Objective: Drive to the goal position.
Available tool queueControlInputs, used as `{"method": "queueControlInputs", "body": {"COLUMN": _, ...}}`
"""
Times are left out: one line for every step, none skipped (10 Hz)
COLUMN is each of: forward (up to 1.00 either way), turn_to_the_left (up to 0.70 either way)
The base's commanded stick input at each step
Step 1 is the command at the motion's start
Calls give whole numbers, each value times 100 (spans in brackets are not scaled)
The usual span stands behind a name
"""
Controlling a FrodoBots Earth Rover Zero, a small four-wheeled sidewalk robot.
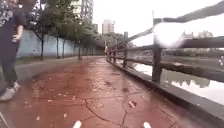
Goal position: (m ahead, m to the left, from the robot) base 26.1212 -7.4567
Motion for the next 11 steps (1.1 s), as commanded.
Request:
{"method": "queueControlInputs", "body": {"forward": 50, "turn_to_the_left": 0}}
{"method": "queueControlInputs", "body": {"forward": 50, "turn_to_the_left": 0}}
{"method": "queueControlInputs", "body": {"forward": 50, "turn_to_the_left": 0}}
{"method": "queueControlInputs", "body": {"forward": 44, "turn_to_the_left": 0}}
{"method": "queueControlInputs", "body": {"forward": 0, "turn_to_the_left": 0}}
{"method": "queueControlInputs", "body": {"forward": 0, "turn_to_the_left": 0}}
{"method": "queueControlInputs", "body": {"forward": 0, "turn_to_the_left": 0}}
{"method": "queueControlInputs", "body": {"forward": 0, "turn_to_the_left": 0}}
{"method": "queueControlInputs", "body": {"forward": 0, "turn_to_the_left": 0}}
{"method": "queueControlInputs", "body": {"forward": 0, "turn_to_the_left": 0}}
{"method": "queueControlInputs", "body": {"forward": 0, "turn_to_the_left": 0}}
